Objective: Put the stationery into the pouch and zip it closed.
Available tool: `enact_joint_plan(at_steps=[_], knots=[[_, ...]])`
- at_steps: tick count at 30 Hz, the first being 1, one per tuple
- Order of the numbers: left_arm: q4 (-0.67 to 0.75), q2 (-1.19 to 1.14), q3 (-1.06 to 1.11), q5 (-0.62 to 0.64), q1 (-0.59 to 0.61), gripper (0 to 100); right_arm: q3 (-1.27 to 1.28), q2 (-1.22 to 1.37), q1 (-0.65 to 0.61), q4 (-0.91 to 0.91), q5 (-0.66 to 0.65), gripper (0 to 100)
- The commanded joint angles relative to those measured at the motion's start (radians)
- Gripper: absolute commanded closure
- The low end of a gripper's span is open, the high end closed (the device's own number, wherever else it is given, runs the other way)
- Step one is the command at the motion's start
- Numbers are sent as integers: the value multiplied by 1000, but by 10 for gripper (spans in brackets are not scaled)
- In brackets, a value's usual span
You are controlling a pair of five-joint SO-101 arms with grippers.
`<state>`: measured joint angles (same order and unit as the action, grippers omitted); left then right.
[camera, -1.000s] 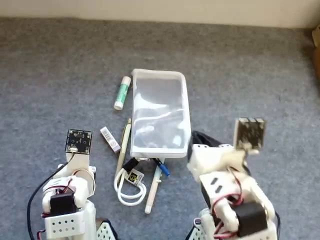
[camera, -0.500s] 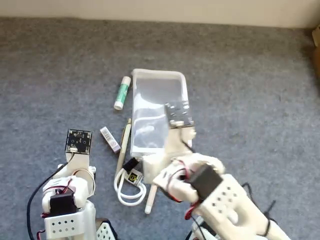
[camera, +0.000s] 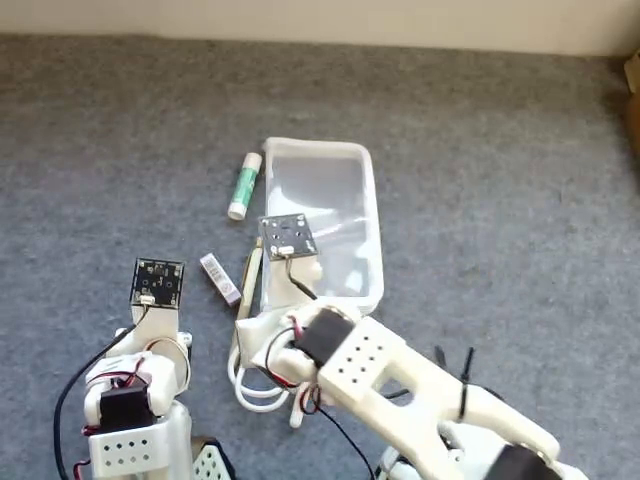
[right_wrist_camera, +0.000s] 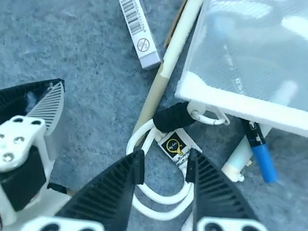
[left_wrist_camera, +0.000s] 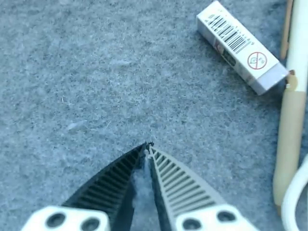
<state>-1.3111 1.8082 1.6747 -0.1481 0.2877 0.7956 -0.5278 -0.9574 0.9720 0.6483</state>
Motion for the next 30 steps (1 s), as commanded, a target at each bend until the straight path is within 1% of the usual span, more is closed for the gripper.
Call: enact_joint_plan(at_steps=[1, 4, 9, 16, 19, 21, 24, 26, 28, 30], knots=[[0, 15, 21, -3, 12, 993, -64, 50, -8, -70, 26, 854], [0, 15, 21, -3, 12, 993, -64, 108, -5, -124, 31, 854], [-2, 15, 21, -3, 12, 993, -67, 202, -2, -189, 81, 854], [-2, 15, 21, -3, 12, 993, -68, 320, 91, -280, 83, 855], [-2, 15, 21, -3, 12, 993, -68, 346, 105, -285, 83, 858], [-2, 15, 21, -3, 12, 993, -67, 348, 104, -285, 83, 891], [-2, 15, 21, -3, 12, 993, -68, 331, 105, -285, 74, 998], [-2, 15, 21, -3, 12, 993, -67, 311, 105, -285, 72, 981], [-2, 15, 21, -3, 12, 993, -61, 280, 105, -282, 69, 988], [-2, 15, 21, -3, 12, 993, -61, 236, 105, -251, 12, 994]])
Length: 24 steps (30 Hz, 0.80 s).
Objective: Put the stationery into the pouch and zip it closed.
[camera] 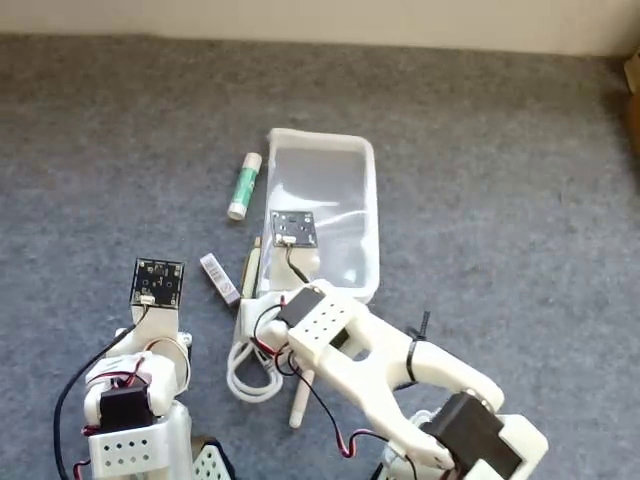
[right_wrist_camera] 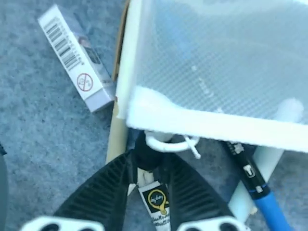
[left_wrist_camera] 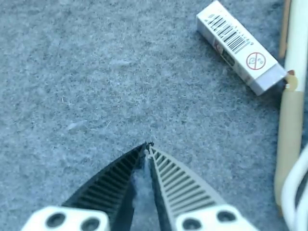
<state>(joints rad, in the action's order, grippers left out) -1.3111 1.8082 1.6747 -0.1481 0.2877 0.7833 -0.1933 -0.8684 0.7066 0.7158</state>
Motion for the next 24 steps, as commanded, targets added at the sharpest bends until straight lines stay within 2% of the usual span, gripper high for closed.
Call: enact_joint_plan(at_steps=[1, 5, 10, 20, 24], knots=[[-2, 15, 21, -3, 12, 993, -48, -127, 16, 41, -83, 995], [-2, 15, 21, -3, 12, 993, -51, -252, 27, 153, -153, 995], [-2, 15, 21, -3, 12, 993, -56, -355, 68, 274, -304, 995], [-5, 15, 21, -3, 12, 993, -58, -374, 85, 521, -514, 995], [-6, 15, 21, -3, 12, 993, -58, -383, 147, 573, -651, 974]])
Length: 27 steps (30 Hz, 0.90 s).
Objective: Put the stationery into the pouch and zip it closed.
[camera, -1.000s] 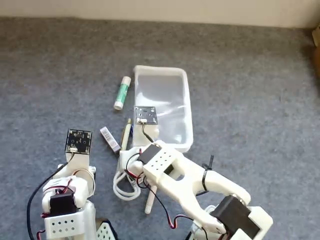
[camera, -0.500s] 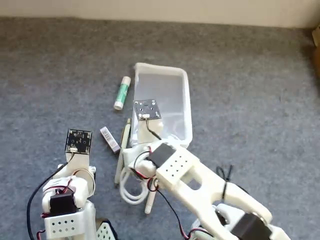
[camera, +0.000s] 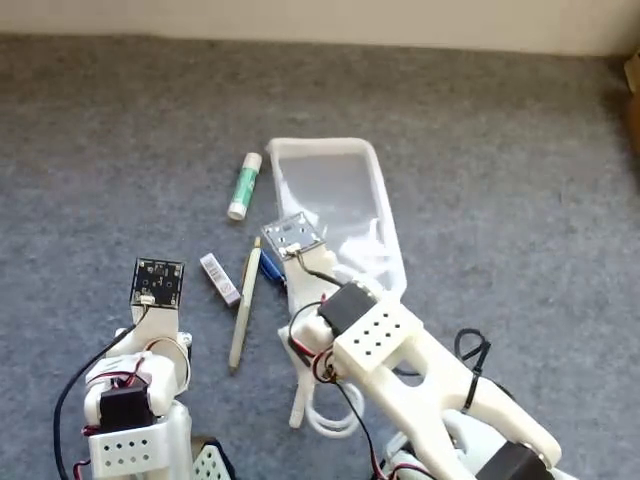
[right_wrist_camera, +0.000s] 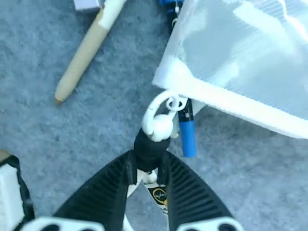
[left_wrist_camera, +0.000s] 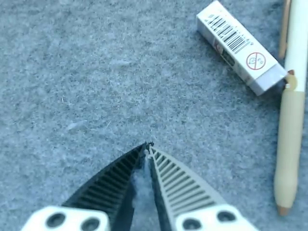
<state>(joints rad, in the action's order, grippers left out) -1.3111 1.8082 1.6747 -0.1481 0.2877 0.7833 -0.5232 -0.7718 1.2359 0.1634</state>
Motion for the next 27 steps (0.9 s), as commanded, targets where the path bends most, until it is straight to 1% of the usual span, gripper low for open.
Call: enact_joint_plan(at_steps=[1, 3, 6, 7, 9, 13, 15, 18, 27], knots=[[-6, 15, 21, -3, 12, 993, -58, -53, 74, 59, -129, 946], [-6, 15, 21, -3, 12, 993, -68, -50, 122, 101, -158, 859], [-6, 15, 21, -3, 12, 993, -125, -45, 200, 222, -161, 739], [-6, 15, 21, -3, 12, 993, -154, -50, 225, 265, -163, 721], [-6, 15, 21, -3, 12, 993, -220, -54, 271, 346, -166, 717], [-6, 15, 21, -3, 12, 993, -329, -54, 326, 440, -275, 717], [-6, 15, 21, -3, 12, 993, -355, -54, 332, 440, -287, 717], [-8, 15, 21, -3, 12, 993, -323, -54, 325, 426, -281, 717], [-8, 15, 21, -3, 12, 993, -105, -56, 211, 117, -180, 717]])
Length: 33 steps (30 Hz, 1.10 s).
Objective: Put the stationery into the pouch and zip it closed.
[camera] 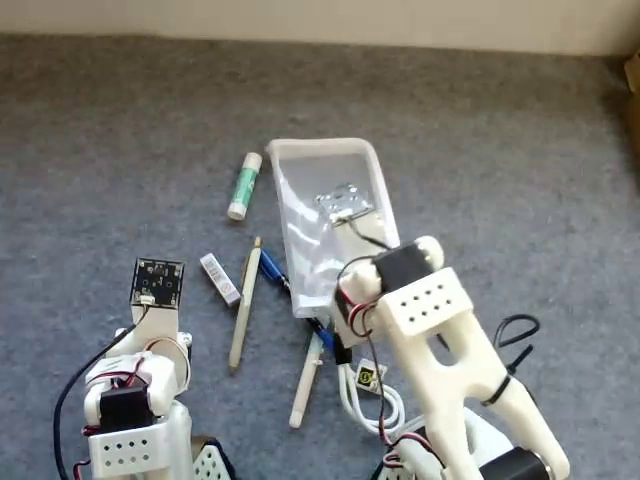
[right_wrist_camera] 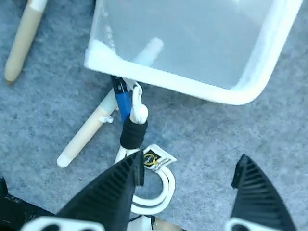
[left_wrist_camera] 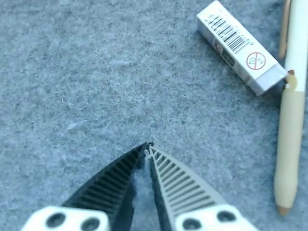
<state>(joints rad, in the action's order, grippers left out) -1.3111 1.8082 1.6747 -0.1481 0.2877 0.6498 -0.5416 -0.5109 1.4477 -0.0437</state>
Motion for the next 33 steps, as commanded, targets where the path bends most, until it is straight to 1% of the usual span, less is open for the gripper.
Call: enact_joint_plan(at_steps=[1, 4, 7, 13, 17, 19, 26, 30, 33], knots=[[-8, 15, 21, -3, 12, 993, 48, -38, -65, -125, 37, 717], [-8, 15, 21, -3, 12, 993, 108, -36, -99, -225, 54, 717], [-8, 15, 21, -3, 12, 993, 160, -27, -105, -312, 57, 717], [-8, 15, 21, -3, 12, 993, 243, -25, -102, -394, 52, 717], [-8, 15, 21, -3, 12, 993, 303, -25, -102, -432, 51, 770], [-8, 15, 21, -3, 12, 993, 326, -25, -102, -435, 52, 785], [-8, 15, 21, -3, 12, 993, 344, -27, -108, -424, 58, 788], [-8, 15, 21, -3, 12, 993, 344, -28, -110, -363, 58, 789], [-8, 15, 21, -3, 12, 993, 344, -25, -127, -363, 58, 789]])
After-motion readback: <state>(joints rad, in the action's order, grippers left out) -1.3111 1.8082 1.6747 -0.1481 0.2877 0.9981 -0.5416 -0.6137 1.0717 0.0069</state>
